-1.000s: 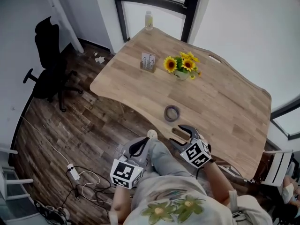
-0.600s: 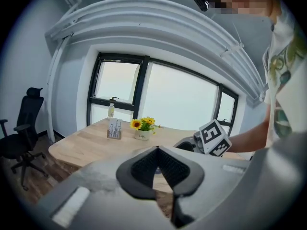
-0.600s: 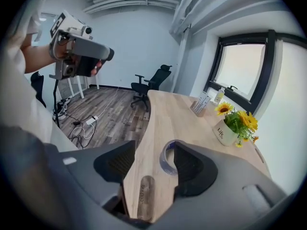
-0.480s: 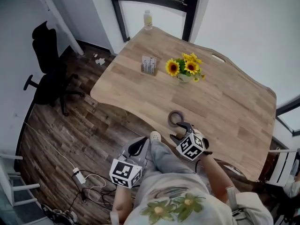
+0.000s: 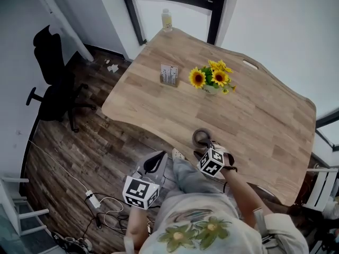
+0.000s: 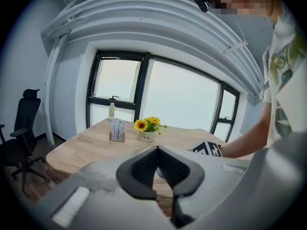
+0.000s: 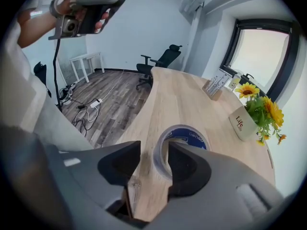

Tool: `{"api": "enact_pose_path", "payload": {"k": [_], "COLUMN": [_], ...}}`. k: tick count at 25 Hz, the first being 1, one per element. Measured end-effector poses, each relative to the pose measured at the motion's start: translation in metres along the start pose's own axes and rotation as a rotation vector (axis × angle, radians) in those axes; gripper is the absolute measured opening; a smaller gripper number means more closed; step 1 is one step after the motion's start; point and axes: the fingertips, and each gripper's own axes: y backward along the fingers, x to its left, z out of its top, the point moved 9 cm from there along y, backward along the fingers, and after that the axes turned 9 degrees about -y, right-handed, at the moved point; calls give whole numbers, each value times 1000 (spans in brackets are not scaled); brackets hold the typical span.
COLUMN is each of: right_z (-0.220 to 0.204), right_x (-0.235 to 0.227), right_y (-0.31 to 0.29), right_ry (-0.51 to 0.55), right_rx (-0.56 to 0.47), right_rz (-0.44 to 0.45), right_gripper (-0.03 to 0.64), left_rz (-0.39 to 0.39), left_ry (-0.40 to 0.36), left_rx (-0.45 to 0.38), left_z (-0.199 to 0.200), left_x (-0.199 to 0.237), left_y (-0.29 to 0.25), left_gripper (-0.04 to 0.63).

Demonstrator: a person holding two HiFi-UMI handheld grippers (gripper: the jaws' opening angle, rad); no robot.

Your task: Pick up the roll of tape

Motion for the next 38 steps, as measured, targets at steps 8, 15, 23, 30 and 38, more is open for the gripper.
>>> {"api": "enact_pose_path", "payload": {"k": [8,15,23,30,38], "right_z": [-1,1,1,4,13], "right_x": [3,2,2,4,3], "right_y": [-18,-18,-18,-15,-7], "right_ry": [72,119,110,101,87], "right_rx": [89,105,107,101,68], "right_rz": [-46,-89,-73,-56,-66], "right_gripper": [143,84,77,77,77], "left_rz": [-32,-46,-46,-38,-31], "left_ry": [10,18,20,23,23], "left_rx": [16,26,29,27,31], "left_z": [-5,-7,-9,-9,-11], "left_x": [6,8,8,8,8], "left_y": [-12,-18,-21,-19,-17], "left_gripper": [2,2,3,3,2]}}
